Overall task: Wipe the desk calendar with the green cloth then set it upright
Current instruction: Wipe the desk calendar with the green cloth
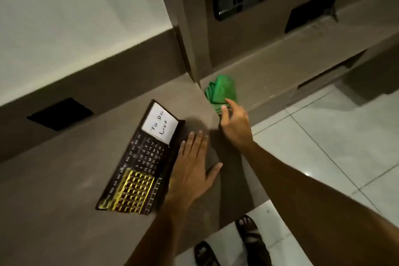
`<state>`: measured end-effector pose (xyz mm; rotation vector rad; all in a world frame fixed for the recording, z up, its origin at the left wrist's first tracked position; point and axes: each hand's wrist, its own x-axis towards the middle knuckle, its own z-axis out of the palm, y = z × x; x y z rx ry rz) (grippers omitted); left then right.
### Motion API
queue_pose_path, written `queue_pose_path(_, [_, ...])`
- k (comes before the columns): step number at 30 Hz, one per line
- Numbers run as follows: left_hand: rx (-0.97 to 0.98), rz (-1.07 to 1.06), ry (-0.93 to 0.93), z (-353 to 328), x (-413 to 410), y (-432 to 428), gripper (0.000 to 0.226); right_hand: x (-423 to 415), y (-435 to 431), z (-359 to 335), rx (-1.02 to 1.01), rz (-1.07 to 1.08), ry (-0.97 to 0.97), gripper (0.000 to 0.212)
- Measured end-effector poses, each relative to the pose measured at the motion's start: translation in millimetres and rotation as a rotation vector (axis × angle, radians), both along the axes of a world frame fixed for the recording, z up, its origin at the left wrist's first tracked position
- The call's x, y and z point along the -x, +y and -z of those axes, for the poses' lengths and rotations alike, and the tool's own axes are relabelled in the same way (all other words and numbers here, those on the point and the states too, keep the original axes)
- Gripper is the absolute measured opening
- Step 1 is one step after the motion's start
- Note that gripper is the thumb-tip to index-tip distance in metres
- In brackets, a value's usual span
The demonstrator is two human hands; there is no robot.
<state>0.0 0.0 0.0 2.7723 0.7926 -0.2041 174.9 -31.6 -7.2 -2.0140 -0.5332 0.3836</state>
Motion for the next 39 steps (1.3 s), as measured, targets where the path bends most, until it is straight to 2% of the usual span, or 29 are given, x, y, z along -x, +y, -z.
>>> queue_pose_path(3, [-0.010, -0.008, 0.010, 23, -4, 1, 0.089, -26, 25, 27, 0.159, 0.080, -0.067, 0.042])
queue_pose_path(11, [-0.083, 0.018, -0.005, 35, -3, 1, 0.090, -68, 83, 48, 0.268, 0.260, 0.136, 0.040])
queue_pose_path(14, [-0.068, 0.035, -0.012, 37, -4, 1, 0.090, -80, 86, 44, 0.148, 0.293, 0.405, 0.068])
queue_pose_path(16, [-0.059, 0.032, 0.000, 38, -3, 1, 0.090, -81, 81, 35, -0.020, 0.319, 0.565, 0.063])
queue_pose_path(17, [-0.054, 0.030, 0.008, 37, -3, 1, 0.090, -79, 77, 26, -0.086, 0.303, 0.586, 0.057])
queue_pose_path(20, [0.007, 0.033, 0.054, 29, -5, 2, 0.090, -65, 57, -6, -0.249, 0.206, 0.477, 0.032])
queue_pose_path(22, [0.049, 0.042, 0.086, 15, -4, 5, 0.091, -47, 38, -28, -0.347, 0.116, 0.376, 0.026])
queue_pose_path(24, [0.021, 0.043, 0.044, -6, 3, 9, 0.092, -21, 19, -47, -0.392, -0.008, 0.231, 0.030])
queue_pose_path(26, [-0.065, 0.030, -0.075, -37, 16, 14, 0.093, 11, 3, -60, -0.408, -0.108, 0.117, 0.038])
queue_pose_path(28, [-0.141, -0.007, -0.200, -71, 35, 24, 0.094, 47, -8, -66, -0.406, -0.150, 0.104, 0.049])
queue_pose_path(30, [-0.146, -0.079, -0.247, -97, 62, 38, 0.101, 80, -15, -65, -0.369, -0.195, 0.099, 0.061])
queue_pose_path(33, [-0.120, -0.184, -0.134, -116, 112, 57, 0.120, 125, -21, -55, -0.372, -0.365, -0.060, 0.081])
queue_pose_path(35, [-0.071, -0.188, -0.039, -114, 136, 61, 0.123, 141, -20, -43, -0.343, -0.456, -0.235, 0.089])
queue_pose_path(39, [0.037, -0.139, 0.047, -96, 152, 64, 0.132, 158, -5, -25, -0.321, -0.529, -0.497, 0.079])
